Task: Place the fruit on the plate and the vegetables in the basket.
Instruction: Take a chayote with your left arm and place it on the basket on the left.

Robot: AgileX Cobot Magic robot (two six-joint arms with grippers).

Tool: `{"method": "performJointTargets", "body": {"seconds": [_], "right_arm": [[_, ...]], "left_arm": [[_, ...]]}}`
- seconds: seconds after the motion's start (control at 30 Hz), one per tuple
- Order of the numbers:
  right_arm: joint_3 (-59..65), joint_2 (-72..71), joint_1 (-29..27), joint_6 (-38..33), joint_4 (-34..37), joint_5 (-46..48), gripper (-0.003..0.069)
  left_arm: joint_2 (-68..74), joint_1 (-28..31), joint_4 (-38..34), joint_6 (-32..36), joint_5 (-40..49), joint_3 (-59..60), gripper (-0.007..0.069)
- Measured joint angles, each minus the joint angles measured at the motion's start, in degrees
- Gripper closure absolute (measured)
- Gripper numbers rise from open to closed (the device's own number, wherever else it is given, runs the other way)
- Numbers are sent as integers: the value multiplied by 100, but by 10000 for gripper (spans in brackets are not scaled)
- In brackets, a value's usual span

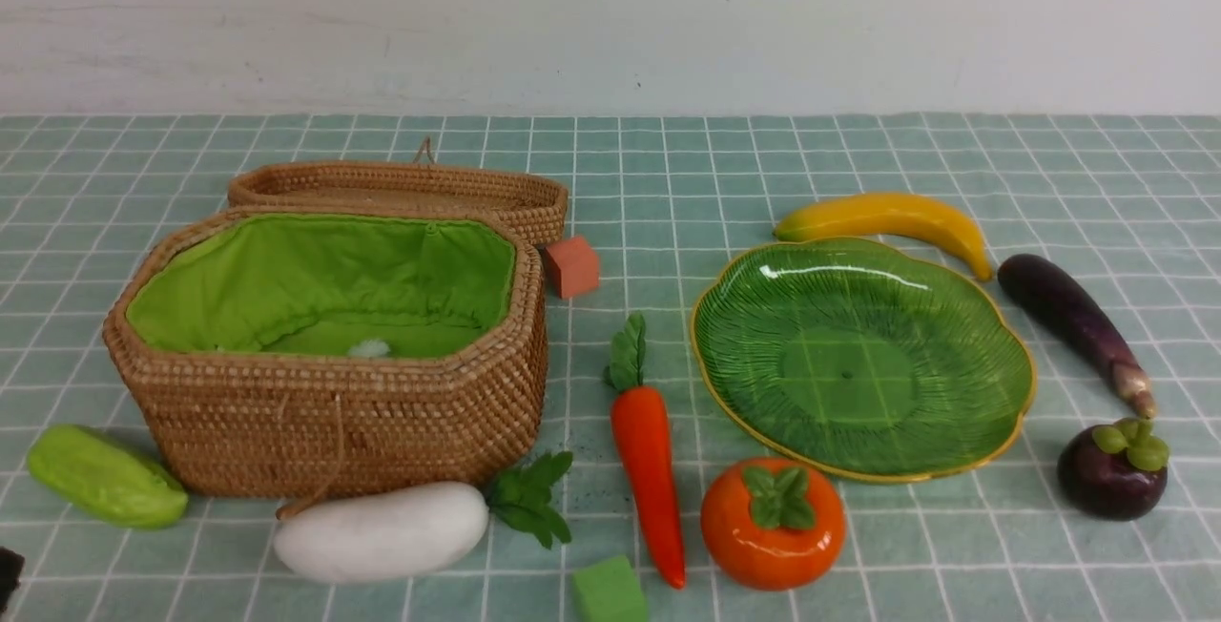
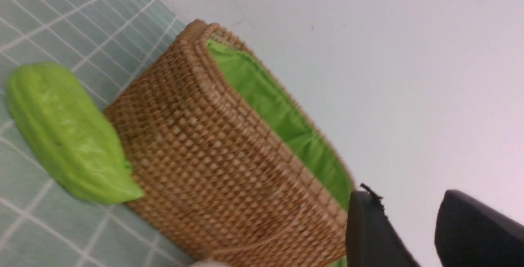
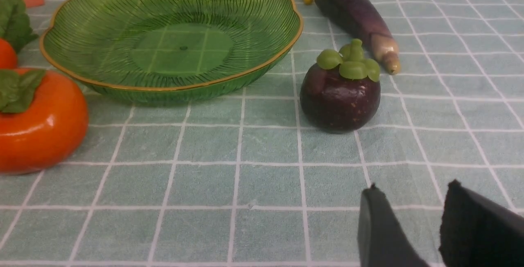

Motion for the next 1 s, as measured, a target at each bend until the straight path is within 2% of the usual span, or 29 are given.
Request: {"method": "performJointTargets", "body": {"seconds": [0.13,0.33,0.4,0.5,0.53,0.6,0.67,0.7,0.87,1.0], "right_arm": [[0,0,0,0,0,0,418],[0,0,0,0,-62,0,418],[0,0,0,0,-104,0,418],[28,0,0,88,-104,-177,418],[40,0,0,109,-75,-226,418],[59,0,0,543,540,-552,418],[59,0,0,742,913,-762,418],[59,0,0,1069,1480,-1045,418],[59,0,0,1458,2536,-1509,424],[-581,55,200,1267,2939,-429,474]], "left_arm": [[0,0,-411,-322,77,-47,453],[684,0,-354,106,1120,-785,638],[980,0,-350,308,1386,-1049,638],[1749,0,-323,1012,2384,-1771,638],[1794,0,-323,1056,2523,-1814,638],[2337,0,-322,1505,3370,-2292,638],[2593,0,-317,1677,3665,-2472,638],[2936,0,-311,1885,4069,-2648,638],[3667,0,-280,2088,4247,-2758,638],[4181,0,-99,2105,4227,-2917,638]]}}
